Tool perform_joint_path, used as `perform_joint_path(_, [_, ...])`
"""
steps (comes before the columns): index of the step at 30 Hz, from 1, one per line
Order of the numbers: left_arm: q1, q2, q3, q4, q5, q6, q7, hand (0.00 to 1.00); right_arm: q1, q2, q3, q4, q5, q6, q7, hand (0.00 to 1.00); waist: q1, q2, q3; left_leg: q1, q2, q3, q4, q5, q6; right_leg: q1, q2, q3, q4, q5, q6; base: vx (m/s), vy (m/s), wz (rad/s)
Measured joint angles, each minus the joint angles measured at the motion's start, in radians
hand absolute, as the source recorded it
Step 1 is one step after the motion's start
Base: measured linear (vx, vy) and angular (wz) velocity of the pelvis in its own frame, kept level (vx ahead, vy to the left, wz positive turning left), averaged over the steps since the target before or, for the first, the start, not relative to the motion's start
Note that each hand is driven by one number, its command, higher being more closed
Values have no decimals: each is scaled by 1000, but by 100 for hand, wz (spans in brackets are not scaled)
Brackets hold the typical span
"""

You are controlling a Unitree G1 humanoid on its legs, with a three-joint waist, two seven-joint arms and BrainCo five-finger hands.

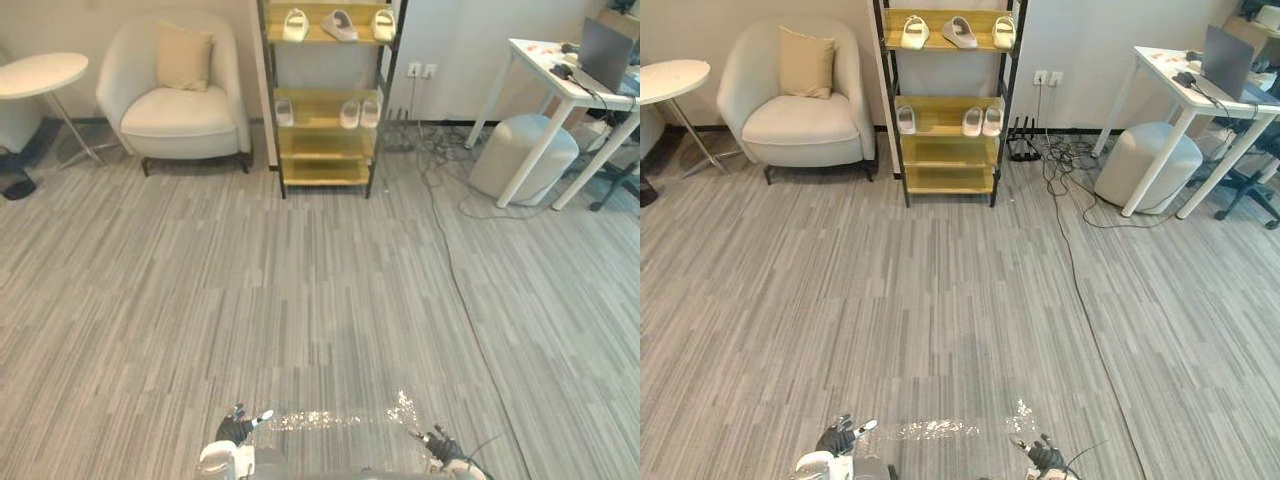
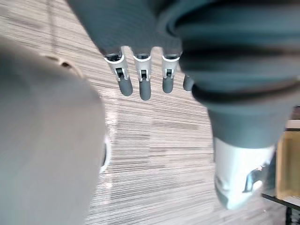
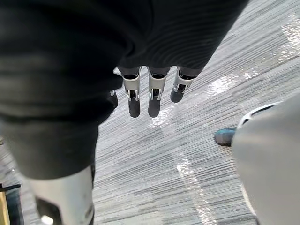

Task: Organize the slippers on the shoe rack

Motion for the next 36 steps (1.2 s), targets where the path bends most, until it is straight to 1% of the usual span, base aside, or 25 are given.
perform_joint_path(2, [-7, -2, -1, -1, 0, 0, -1, 0, -1, -7, 0, 3, 0, 2, -5, 0, 3, -6, 5, -45, -65, 1, -122, -88, 24, 10, -52, 23, -3, -14, 3, 155, 26, -28])
perform_joint_path(4, [-6, -11, 0, -9, -1, -1, 1, 0, -2, -12, 0, 5, 0, 6, -11, 0, 6, -6, 6, -73, -138, 3, -338, -71, 26, 5, -92, 40, -5, -29, 24, 228, 176, -31])
perform_joint_path(6, [1, -20, 0, -20, -1, -2, 1, 0, -7, -10, 0, 5, -1, 7, -12, 0, 23, 15, 4, -68, -173, -15, -567, -18, 22, -6, -91, 71, -2, -55, 48, 282, 250, -58])
perform_joint_path(7, [7, -24, 14, -20, -9, -3, 0, 0, -10, -20, 0, 6, -3, 7, -12, 0, 29, 19, 1, -73, -178, -46, -573, 33, 79, -1, -87, 92, 2, -76, 65, 274, 212, -62])
perform_joint_path(8, [7, -26, 31, -21, -11, -4, -2, 0, -12, -13, -1, 6, -3, 9, -12, 0, 30, 4, -11, -80, -205, -54, -534, 21, 104, 5, -103, 101, 22, -105, 61, 399, 234, -39])
perform_joint_path(9, [2, -15, 36, -19, -10, -2, -1, 0, -5, -3, -2, 5, -4, 9, -12, 0, 21, -22, -12, -76, -220, -49, -513, -13, 116, -7, -130, 105, 93, -134, 67, 413, 189, -22])
perform_joint_path(11, [-5, -8, 30, -11, -10, 1, -2, 0, -3, 12, 0, 5, -6, 8, -8, 0, 23, -35, -13, -32, -227, -25, -525, -57, 116, -159, -160, 122, 447, -149, 112, 462, 217, -15])
perform_joint_path(13, [-4, 11, 9, 1, -9, 6, -1, 0, -1, 13, -1, 1, -11, 6, -2, 0, 19, -49, -6, 62, -257, -26, -551, -97, 125, -261, -174, 124, 780, -101, 232, 506, 192, -1])
perform_joint_path(14, [-3, 12, 7, 1, -9, 8, 0, 0, -3, 13, -1, 1, -15, 6, 0, 0, 21, -52, -4, 86, -261, -25, -553, -108, 126, -276, -177, 112, 845, -98, 234, 538, 149, 4])
perform_joint_path(16, [-5, 11, -28, 2, -8, 17, 2, 0, -20, 10, 1, -1, -42, 5, 5, 0, 10, -46, 2, 234, -276, -35, -611, -144, 131, -341, -203, -45, 1040, -150, 96, 560, 92, 12])
perform_joint_path(18, [-23, -9, -52, 3, -10, 17, 2, 0, -42, -6, 4, -24, -42, -2, 6, 0, -12, -7, 26, 346, -252, -61, -706, -139, 123, -430, -169, -175, 913, -218, -17, 668, 25, 37])
perform_joint_path(20, [-32, -25, -55, 2, -10, 17, 2, 0, -50, -17, 2, -49, -41, -7, 6, 0, -27, 17, 40, 377, -226, -75, -727, -139, 122, -492, -129, -170, 754, -210, -20, 426, -52, 39])
perform_joint_path(21, [-37, -33, -56, 3, -10, 17, 2, 0, -57, -22, 0, -62, -41, -7, 6, 0, -36, 29, 49, 396, -211, -83, -738, -139, 122, -526, -105, -144, 634, -174, -12, 647, -166, 50])
perform_joint_path(22, [-37, -37, -62, 3, -7, 17, 2, 0, -61, -26, -1, -73, -40, -6, 5, 0, -42, 28, 54, 434, -202, -87, -760, -139, 121, -551, -77, -87, 427, -66, 8, 552, -183, 52])
perform_joint_path(23, [-33, -32, -63, 4, -3, 17, 2, 0, -55, -25, 0, -72, -41, -5, 6, 0, -43, 0, 49, 458, -213, -89, -772, -141, 104, -545, -71, -32, 290, 34, 15, 670, -271, 60])
perform_joint_path(24, [-24, -26, -59, 3, 8, 16, 0, 0, -43, -17, -4, -69, -40, -5, 6, 0, -45, -18, 47, 496, -225, -111, -778, -154, 65, -543, -79, 23, 253, 186, 22, 612, -304, 46])
perform_joint_path(25, [-37, -49, -46, 25, 14, 17, 4, 0, -59, -39, -12, -67, -42, -4, 4, 0, -45, 28, 53, 529, -175, -133, -775, -171, 36, -557, -48, 18, 357, 171, -20, 615, -304, 40])
perform_joint_path(27, [-43, -64, -45, 27, 30, 16, 2, 0, -67, -49, -11, -65, -42, -2, 6, 0, -51, 53, 46, 501, -126, -163, -703, -147, 3, -562, -33, -11, 426, 64, -41, 570, -278, 38])
perform_joint_path(28, [-46, -73, -45, 31, 32, 16, 2, 0, -65, -42, -27, -58, -39, -3, 4, 0, -54, 60, 44, 450, -89, -188, -591, -122, -16, -536, -24, -46, 429, 28, -58, 633, -303, 55])
perform_joint_path(30, [-48, -80, -33, 31, 40, 18, -2, 0, -61, -39, -38, -37, -38, 1, 4, 0, -58, 65, 48, 332, -19, -234, -290, -16, -5, -420, 9, -84, 345, 8, -69, 495, -231, 49])
perform_joint_path(31, [-46, -81, -17, 19, 40, 17, -2, 0, -52, -38, -33, -36, -38, 3, 3, 0, -52, 63, 51, 283, 14, -231, -151, -8, -5, -356, 25, -91, 297, 5, -73, 460, -195, 28])
perform_joint_path(32, [-42, -80, 17, 0, 40, 16, -1, 0, -38, -30, -16, -39, -36, 2, 0, 0, -41, 58, 57, 221, 55, -195, 31, -26, -4, -253, 49, -91, 228, -7, -90, 522, -177, 12])
perform_joint_path(33, [-41, -77, 33, -6, 39, 15, -1, 0, -38, -21, -8, -37, -33, 3, -1, 0, -34, 51, 62, 181, 63, -168, 98, -50, 2, -194, 53, -91, 191, -16, -90, 422, -108, 4])
perform_joint_path(34, [-41, -72, 35, -13, 39, 15, 0, 0, -40, -10, -8, -35, -29, 3, -3, 0, -33, 41, 64, 122, 57, -135, 121, -89, 19, -147, 53, -82, 161, -25, -90, 376, -50, -4])
perform_joint_path(36, [-42, -71, 35, -27, 39, 15, 0, 0, -58, -10, -9, -30, -26, 3, -6, 0, -25, 50, 65, 14, 30, -102, 47, -145, 35, -102, 49, -57, 129, -31, -78, 347, 22, -31])
